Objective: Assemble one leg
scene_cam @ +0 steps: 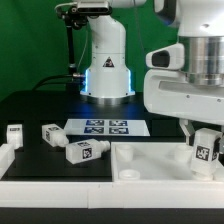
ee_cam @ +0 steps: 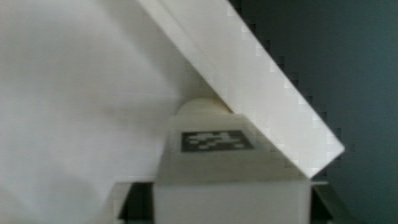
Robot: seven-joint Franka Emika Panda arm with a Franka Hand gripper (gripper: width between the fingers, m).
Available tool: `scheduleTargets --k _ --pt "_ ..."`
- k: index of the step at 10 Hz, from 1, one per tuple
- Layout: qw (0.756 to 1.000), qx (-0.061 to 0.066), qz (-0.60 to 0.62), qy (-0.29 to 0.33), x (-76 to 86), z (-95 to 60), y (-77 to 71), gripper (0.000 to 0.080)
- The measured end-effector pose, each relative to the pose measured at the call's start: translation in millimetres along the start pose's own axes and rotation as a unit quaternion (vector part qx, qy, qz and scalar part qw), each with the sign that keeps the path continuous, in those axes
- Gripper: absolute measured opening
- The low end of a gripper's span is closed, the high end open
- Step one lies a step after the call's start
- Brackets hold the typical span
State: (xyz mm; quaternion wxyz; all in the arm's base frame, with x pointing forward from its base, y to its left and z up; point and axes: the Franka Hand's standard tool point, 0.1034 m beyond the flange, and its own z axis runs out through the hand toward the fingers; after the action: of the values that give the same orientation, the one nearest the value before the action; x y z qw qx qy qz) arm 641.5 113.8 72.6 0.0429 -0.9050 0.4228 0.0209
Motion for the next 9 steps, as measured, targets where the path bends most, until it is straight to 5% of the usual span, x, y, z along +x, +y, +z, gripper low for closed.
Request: scheduleTargets --k 5,6,9 --pt "0.999 0.008 0.051 -0.003 2.3 0.7 0.1 0.029" --pt "0.999 0.009 -0.042 0.001 0.7 0.5 -1.6 0.052" --pt "0.965 0.012 -0.264 0.004 -8.7 -0.7 -3.7 0.0621"
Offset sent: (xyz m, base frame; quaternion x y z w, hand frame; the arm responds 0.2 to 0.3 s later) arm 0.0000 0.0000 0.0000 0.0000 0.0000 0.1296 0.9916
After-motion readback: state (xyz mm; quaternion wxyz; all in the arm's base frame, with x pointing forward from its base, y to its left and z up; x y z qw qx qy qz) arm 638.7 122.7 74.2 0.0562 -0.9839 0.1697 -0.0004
